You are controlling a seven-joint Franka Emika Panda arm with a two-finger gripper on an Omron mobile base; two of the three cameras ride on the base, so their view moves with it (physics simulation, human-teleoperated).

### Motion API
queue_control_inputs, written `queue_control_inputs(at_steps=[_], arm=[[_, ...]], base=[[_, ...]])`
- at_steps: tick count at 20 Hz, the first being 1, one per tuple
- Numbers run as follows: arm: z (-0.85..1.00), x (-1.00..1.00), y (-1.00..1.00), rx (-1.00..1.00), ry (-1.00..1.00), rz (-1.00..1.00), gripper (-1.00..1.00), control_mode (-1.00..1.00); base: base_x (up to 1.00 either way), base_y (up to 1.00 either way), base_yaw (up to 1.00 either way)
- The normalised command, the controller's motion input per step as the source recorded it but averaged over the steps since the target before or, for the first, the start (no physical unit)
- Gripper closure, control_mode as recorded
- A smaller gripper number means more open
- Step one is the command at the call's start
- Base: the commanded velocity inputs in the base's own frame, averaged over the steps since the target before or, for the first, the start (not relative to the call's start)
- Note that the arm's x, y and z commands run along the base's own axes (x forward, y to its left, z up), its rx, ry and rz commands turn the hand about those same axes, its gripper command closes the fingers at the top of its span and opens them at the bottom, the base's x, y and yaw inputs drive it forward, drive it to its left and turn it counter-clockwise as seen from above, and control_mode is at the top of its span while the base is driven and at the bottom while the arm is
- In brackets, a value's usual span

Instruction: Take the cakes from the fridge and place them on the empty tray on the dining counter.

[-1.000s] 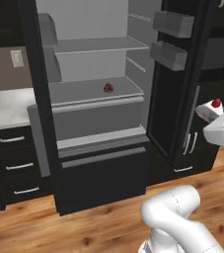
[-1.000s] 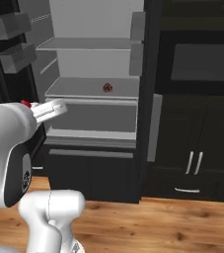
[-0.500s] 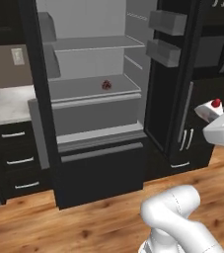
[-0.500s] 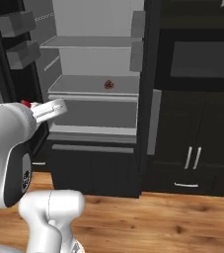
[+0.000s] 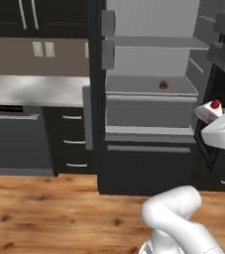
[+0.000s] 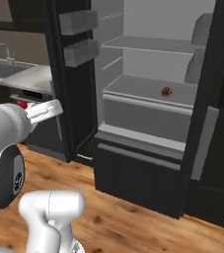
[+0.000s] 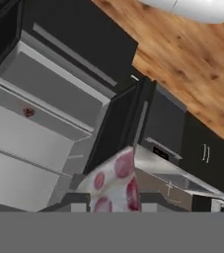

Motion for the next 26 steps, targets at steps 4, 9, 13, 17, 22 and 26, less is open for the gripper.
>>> queue_control_inputs(at_steps=[4, 9, 13, 17, 22, 26], arm=[[0.00, 0.00, 0.00, 0.00, 0.00, 0.00, 1.00, 1.00], [0.00, 0.00, 0.00, 0.00, 0.00, 0.00, 1.00, 1.00], [0.00, 0.00, 0.00, 0.00, 0.00, 0.00, 1.00, 1.00], [0.00, 0.00, 0.00, 0.00, 0.00, 0.00, 1.00, 1.00], [0.00, 0.00, 0.00, 0.00, 0.00, 0.00, 1.00, 1.00], [0.00, 0.00, 0.00, 0.00, 0.00, 0.00, 1.00, 1.00]], base=[[-0.08, 0.00, 0.77], [-0.34, 0.00, 0.69], [-0.50, 0.00, 0.63], [-0.58, -0.01, 0.58], [-0.61, -0.07, 0.53], [-0.69, -0.13, 0.49]])
